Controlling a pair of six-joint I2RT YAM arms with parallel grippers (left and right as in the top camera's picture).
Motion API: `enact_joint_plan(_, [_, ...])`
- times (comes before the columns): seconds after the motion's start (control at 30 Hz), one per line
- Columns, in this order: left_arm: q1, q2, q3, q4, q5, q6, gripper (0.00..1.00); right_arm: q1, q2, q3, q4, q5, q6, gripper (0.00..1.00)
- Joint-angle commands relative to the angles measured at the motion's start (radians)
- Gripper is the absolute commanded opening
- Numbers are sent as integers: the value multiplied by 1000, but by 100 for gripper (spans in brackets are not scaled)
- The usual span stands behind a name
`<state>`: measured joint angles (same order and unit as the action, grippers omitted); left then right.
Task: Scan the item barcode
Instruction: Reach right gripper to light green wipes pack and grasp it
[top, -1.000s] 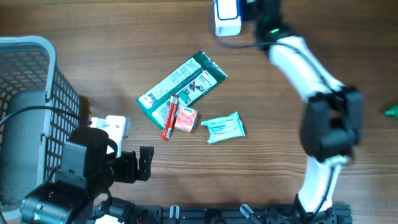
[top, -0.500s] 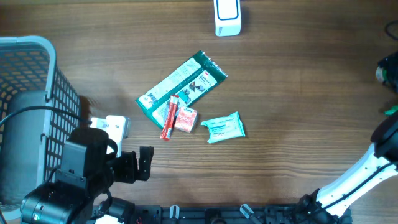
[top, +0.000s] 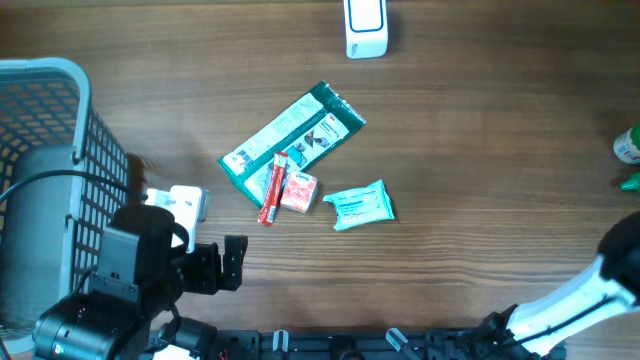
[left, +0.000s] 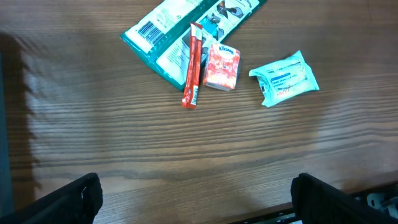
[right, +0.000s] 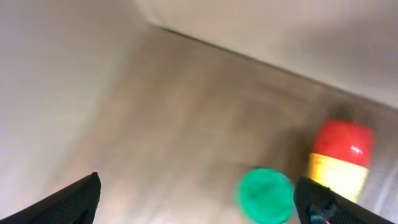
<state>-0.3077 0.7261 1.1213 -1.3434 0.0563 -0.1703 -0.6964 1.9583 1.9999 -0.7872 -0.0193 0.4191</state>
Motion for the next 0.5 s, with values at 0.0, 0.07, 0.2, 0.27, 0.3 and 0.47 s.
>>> enact_joint_plan(0.0, [-3,-5,6,2,-2,5,100,122,-175,31,-48,-142,9,100])
enact_joint_plan(0.07, [-3,-5,6,2,-2,5,100,246,-259,31,-112,-163,53,100])
enact_joint_plan(0.2, [-3,-5,6,2,-2,5,100,542,-333,30,-281,-166,60,100])
enact_joint_plan(0.27, [-3,-5,6,2,-2,5,100,711,-329,-8,-388,-163,60,100])
enact_joint_plan(0.3, [-3,-5,6,2,-2,5,100,817,-325,-43,-412,-158,59,100])
enact_joint_plan(0.47, [-3,-5,6,2,-2,5,100,1123,-324,-319,-377,-140,89,100])
